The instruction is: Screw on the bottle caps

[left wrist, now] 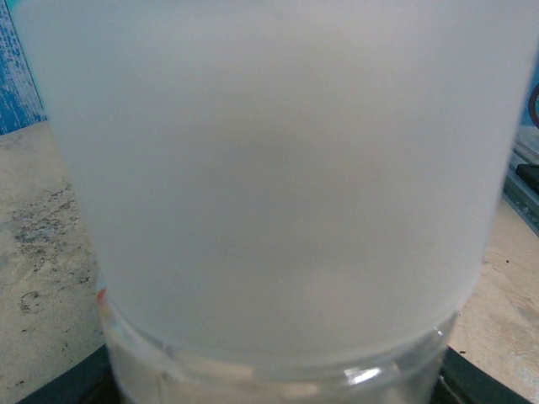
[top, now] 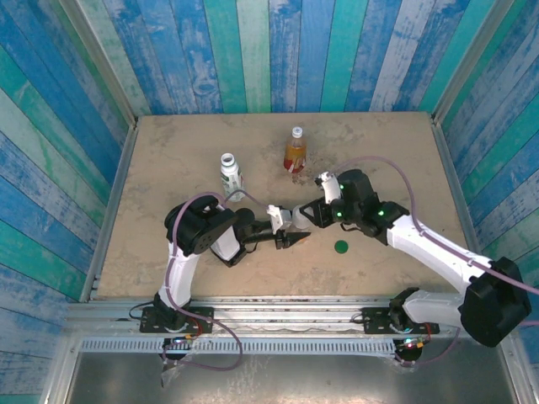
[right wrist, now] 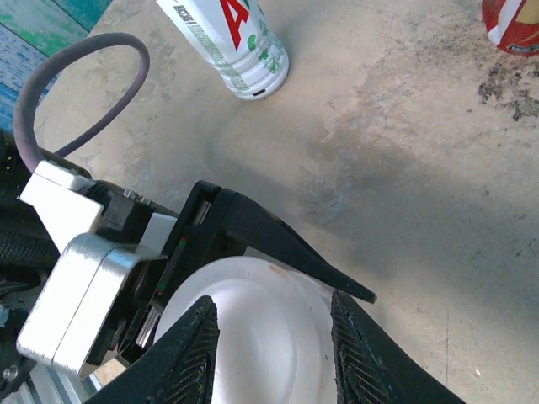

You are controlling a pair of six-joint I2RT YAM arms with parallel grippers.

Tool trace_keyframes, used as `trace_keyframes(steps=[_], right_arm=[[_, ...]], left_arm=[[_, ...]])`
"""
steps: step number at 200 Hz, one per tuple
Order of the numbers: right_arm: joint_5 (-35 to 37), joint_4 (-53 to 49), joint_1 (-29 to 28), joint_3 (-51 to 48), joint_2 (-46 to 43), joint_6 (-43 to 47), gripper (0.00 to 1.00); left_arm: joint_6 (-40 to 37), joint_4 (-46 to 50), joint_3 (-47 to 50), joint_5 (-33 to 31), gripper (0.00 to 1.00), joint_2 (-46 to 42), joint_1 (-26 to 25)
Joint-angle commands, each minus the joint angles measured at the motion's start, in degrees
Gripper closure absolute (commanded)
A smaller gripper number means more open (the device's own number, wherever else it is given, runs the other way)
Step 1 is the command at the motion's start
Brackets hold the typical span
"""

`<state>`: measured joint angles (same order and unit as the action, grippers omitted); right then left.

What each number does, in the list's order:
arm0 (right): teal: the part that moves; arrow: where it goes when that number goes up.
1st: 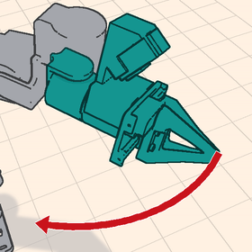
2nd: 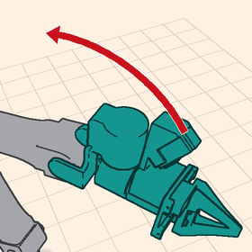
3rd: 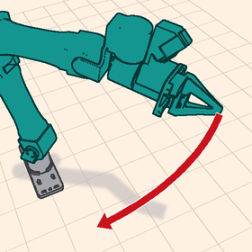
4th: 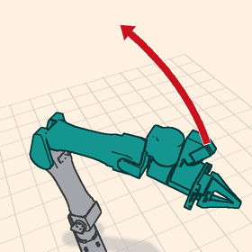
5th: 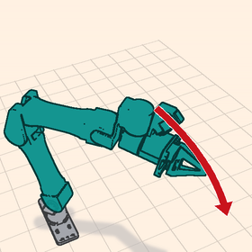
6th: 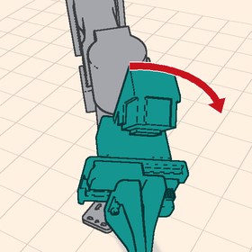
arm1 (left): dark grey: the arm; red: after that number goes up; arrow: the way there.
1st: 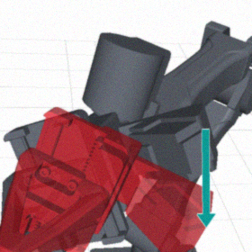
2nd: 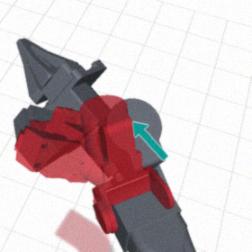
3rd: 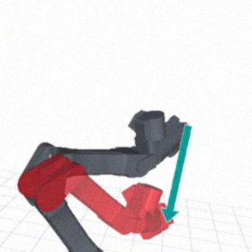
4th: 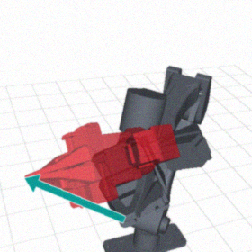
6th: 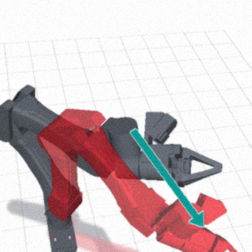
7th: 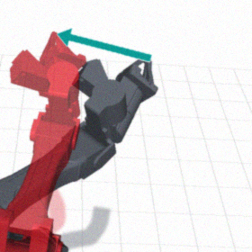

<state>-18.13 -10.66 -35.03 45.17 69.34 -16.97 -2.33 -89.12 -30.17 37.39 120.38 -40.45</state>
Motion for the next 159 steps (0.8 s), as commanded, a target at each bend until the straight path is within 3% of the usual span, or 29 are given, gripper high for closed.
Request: trace_keyframes(steps=[1,45,60,71,89,159], right_arm=[[-1.74,-0.59,-0.04,-3.20,-2.15,-0.87,0.58],[-2.85,1.08,-0.01,-3.32,-0.82,-2.25,0.67],[-2.48,1.16,0.04,-2.78,-0.52,-2.77,0.65],[-1.26,1.33,0.07,-2.47,-0.77,-3.23,0.58],[-0.37,1.61,0.33,-1.33,-0.88,-3.41,0.58],[-1.66,-0.33,2.24,0.81,2.60,-2.54,0.73]], left_arm=[[1.67,3.16,-0.24,-1.35,0.46,3.29,0.21],[1.65,3.76,-0.34,-0.54,0.46,3.03,0.23],[1.54,3.70,-0.15,-0.50,0.46,2.90,0.19],[1.45,3.77,-0.15,-0.31,0.46,2.85,0.19],[1.19,4.10,-0.39,0.13,0.46,2.94,0.19],[0.54,4.91,-0.24,0.40,0.46,2.54,0.19]])
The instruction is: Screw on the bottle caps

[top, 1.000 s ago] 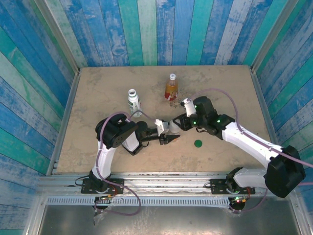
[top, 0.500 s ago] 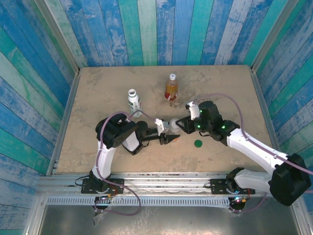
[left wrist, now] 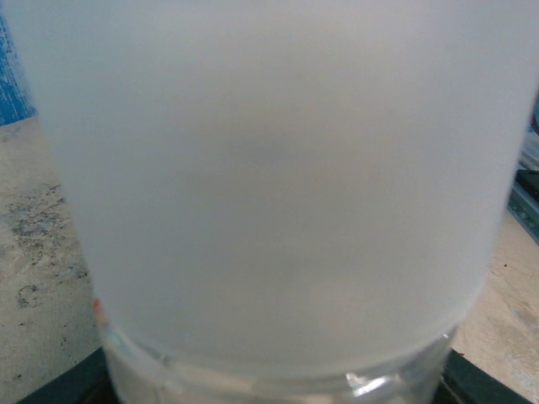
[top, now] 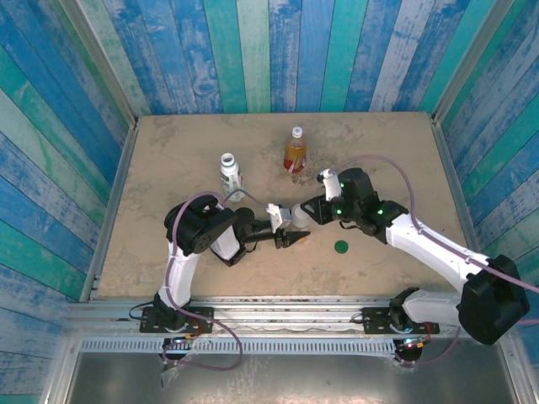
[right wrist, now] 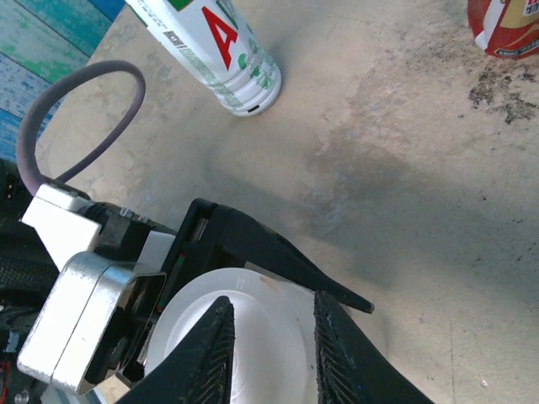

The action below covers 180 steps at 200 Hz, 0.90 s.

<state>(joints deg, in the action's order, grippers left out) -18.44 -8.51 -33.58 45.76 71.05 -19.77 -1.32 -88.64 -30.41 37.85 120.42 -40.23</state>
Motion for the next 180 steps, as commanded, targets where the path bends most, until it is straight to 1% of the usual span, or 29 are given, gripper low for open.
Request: trace_keyframes(steps=[1,29,54,100,130,135,146,156,165,180], right_arm=[[-1.39,-2.47,0.80,0.17,0.92,0.26,0.73],[-2.06,-2.64,0.79,-1.30,-0.65,-0.20,0.78],[-2.98,-2.74,0.78,-3.25,-3.34,-1.61,0.79],[-9.03,-1.68,0.80,-6.02,-6.65,-4.09,0.79],[-6.09,-1.16,0.89,-6.49,-10.03,-3.97,0.79],[-5.06,-0.88,0.89,-6.54,-10.65,-4.11,0.77],[-3.03,-0.18,0.89,-6.47,-11.73,-4.01,0.67],[-1.33,0.79,1.00,-6.40,-12.06,-3.96,0.63],[-0.42,1.57,1.07,-6.12,-11.74,-3.89,0.61],[-0.39,2.36,1.58,-4.86,-9.81,-3.37,0.61]], left_arm=[[-0.45,4.44,0.00,-0.06,0.46,2.52,-0.03],[0.38,3.13,0.13,-1.00,0.46,3.06,-0.02],[1.65,2.01,0.22,-3.25,0.47,3.52,0.15],[1.62,4.26,-0.57,-4.11,0.47,3.46,0.15],[1.33,4.89,-0.61,-3.72,0.47,3.21,0.16],[1.26,5.02,-0.61,-3.66,0.47,3.17,0.18],[1.07,5.14,-0.61,-3.55,0.47,3.06,0.15],[1.06,5.26,-0.70,-3.33,0.47,3.21,0.18],[1.06,5.17,-0.79,-3.16,0.47,3.17,0.15],[1.15,4.90,-0.70,-2.81,0.47,3.03,0.15]])
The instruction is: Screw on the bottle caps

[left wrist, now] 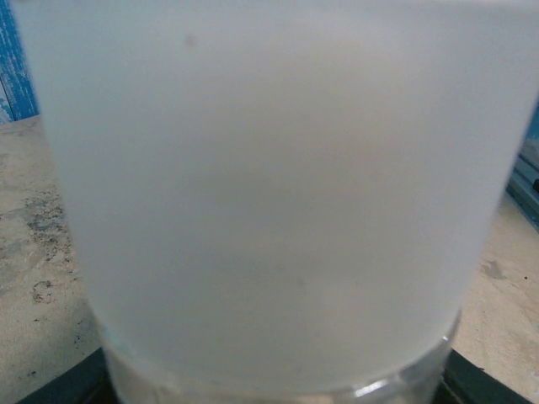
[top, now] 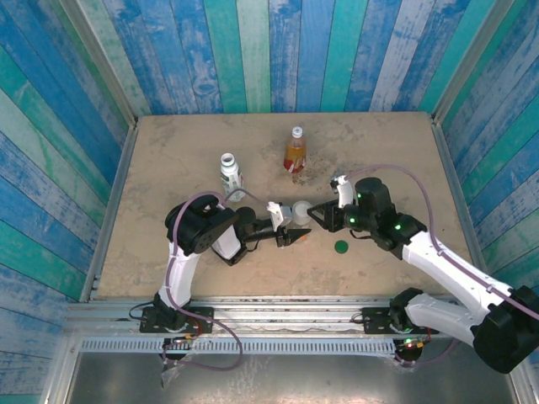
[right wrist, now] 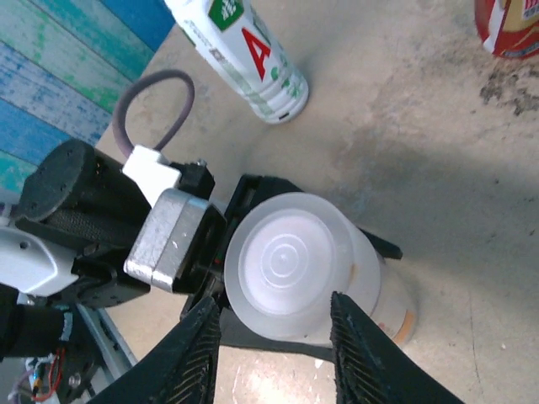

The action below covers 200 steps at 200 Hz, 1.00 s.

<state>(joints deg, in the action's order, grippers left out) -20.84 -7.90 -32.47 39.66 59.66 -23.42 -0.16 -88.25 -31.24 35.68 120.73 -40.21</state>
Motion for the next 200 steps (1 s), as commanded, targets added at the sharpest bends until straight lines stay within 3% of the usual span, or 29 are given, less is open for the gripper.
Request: trace_keyframes(steps=[1,64,94,135,157,179,200], right_arm=[[1.98,1.75,0.56,1.31,1.72,0.34,0.61],[-4.33,0.96,2.93,6.59,11.36,3.21,0.75],[-7.57,0.87,3.03,2.58,8.35,1.68,0.81],[-13.02,3.50,1.65,-4.51,1.71,-2.98,0.82],[-13.60,2.47,1.36,-5.21,-0.86,-1.78,0.82],[-8.04,-1.91,1.60,-3.35,-3.34,2.68,0.79],[-1.54,-2.41,2.70,-1.64,-4.29,4.29,0.64]], left_arm=[[-0.01,4.50,0.13,-0.59,0.47,2.78,0.13],[-0.16,4.38,0.20,-0.26,0.47,2.72,0.21],[-1.03,6.50,0.06,-1.51,0.46,1.83,0.14],[-0.62,5.73,-0.04,-1.37,0.46,2.25,0.15],[-0.79,4.99,0.43,-1.61,0.46,1.89,0.15],[-1.22,5.54,0.57,-1.50,0.46,1.44,0.17],[-1.14,5.10,0.83,-1.17,0.46,1.31,0.13]])
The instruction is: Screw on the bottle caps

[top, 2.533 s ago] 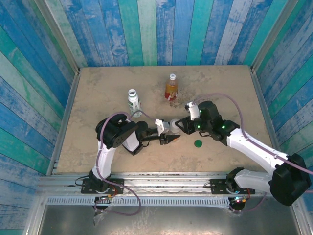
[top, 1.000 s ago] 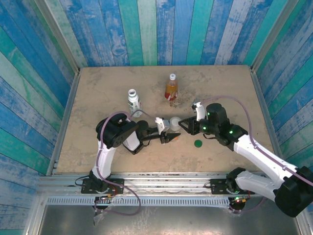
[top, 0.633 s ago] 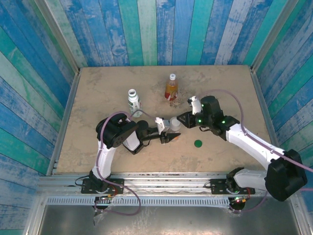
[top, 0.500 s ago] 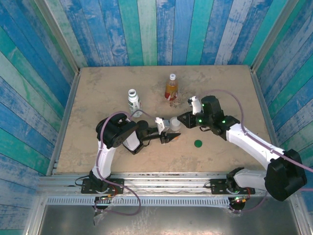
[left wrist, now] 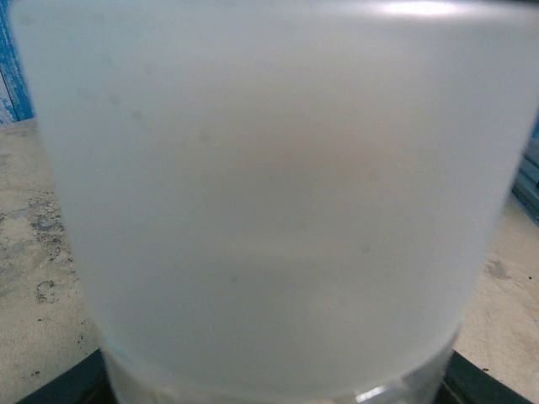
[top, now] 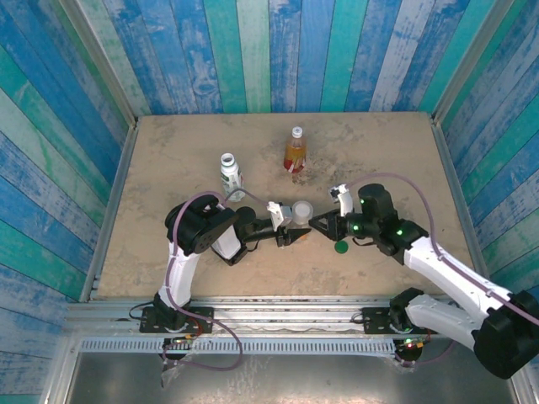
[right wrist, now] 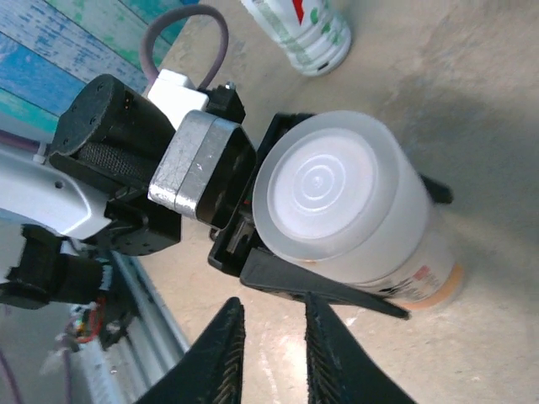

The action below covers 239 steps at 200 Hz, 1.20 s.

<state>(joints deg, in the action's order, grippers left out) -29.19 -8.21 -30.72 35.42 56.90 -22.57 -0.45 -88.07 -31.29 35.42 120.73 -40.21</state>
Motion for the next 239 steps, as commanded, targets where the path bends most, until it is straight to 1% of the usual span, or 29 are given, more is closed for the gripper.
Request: trace_keyframes(steps=[1,13,31,61,71,90,117,143,161,175,188,192,193,196,197,200,201,202,205,213,221,239], right_arm=[[6.81,-1.96,0.98,2.62,-1.49,3.47,0.63],[8.66,-0.51,1.74,3.73,-0.25,4.16,0.60],[8.14,0.43,2.95,6.76,3.87,5.15,0.60],[1.25,-1.18,4.75,12.54,12.70,7.99,0.64],[-1.32,-1.20,4.88,13.25,14.60,8.56,0.66],[-7.27,-1.59,4.95,13.24,16.68,10.87,0.66],[-12.62,-1.82,4.54,9.34,14.90,11.20,0.75],[-13.37,-0.29,1.70,3.40,9.19,10.21,0.88],[-13.20,-0.41,-0.87,1.12,5.24,10.86,0.89],[-12.41,-1.11,-1.49,0.53,2.78,12.08,0.85],[-8.80,-3.11,-1.49,1.08,0.71,14.53,0.81],[-7.57,-3.66,-1.45,1.49,0.14,15.48,0.78],[-7.25,-3.83,-1.49,1.54,-0.04,15.48,0.74],[-6.18,-4.19,-1.45,1.77,-0.50,16.52,0.72],[-5.85,-4.32,-1.45,1.81,-0.67,16.52,0.68],[-4.83,-4.50,-1.47,2.03,-1.06,17.62,0.65],[-4.43,-4.61,-1.50,2.11,-1.25,17.62,0.62],[-4.10,-4.66,-1.48,2.20,-1.39,18.19,0.62],[-3.10,-4.91,-1.45,2.43,-1.87,18.84,0.56],[-0.71,-5.14,-1.46,2.83,-3.09,21.34,0.46],[1.28,-5.48,-1.52,3.23,-4.24,24.19,0.39],[4.38,-6.37,-1.45,4.14,-6.39,31.09,0.27]], left_arm=[[-0.86,4.97,0.83,-0.85,0.46,1.29,0.13],[-0.83,5.37,0.53,-0.62,0.46,1.48,0.19],[-0.37,4.66,0.57,-0.24,0.46,1.73,0.13],[-0.50,5.00,0.79,-0.16,0.46,1.11,0.13],[-0.68,5.27,0.80,-0.33,0.46,0.93,0.14],[-0.78,5.29,0.79,-0.47,0.46,0.82,0.16],[-0.52,4.93,0.70,-0.36,0.46,0.93,0.13],[-0.34,4.93,0.70,-0.29,0.46,0.96,0.13],[-0.21,5.12,0.68,-0.01,0.46,0.62,0.13],[-0.36,5.52,0.70,0.14,0.46,0.17,0.14],[-0.61,5.70,0.92,0.30,0.46,-0.43,0.13],[-0.73,5.81,1.03,0.40,0.46,-0.71,0.16],[-0.75,5.85,1.09,0.46,0.46,-0.82,0.14],[-0.78,5.97,1.18,0.60,0.46,-1.11,0.13],[-0.78,5.97,1.20,0.56,0.46,-1.19,0.13],[-0.93,6.15,1.26,0.75,0.46,-1.49,0.13],[-0.94,6.24,1.29,0.82,0.46,-1.61,0.13],[-0.99,6.29,1.30,0.89,0.46,-1.71,0.13],[-1.15,6.55,1.33,1.03,0.46,-2.11,0.17],[-1.64,7.61,1.47,1.86,0.46,-3.24,0.12],[-2.25,8.86,1.65,2.95,0.46,-4.55,0.12],[-2.89,10.82,1.67,5.98,0.46,-7.53,0.20]])
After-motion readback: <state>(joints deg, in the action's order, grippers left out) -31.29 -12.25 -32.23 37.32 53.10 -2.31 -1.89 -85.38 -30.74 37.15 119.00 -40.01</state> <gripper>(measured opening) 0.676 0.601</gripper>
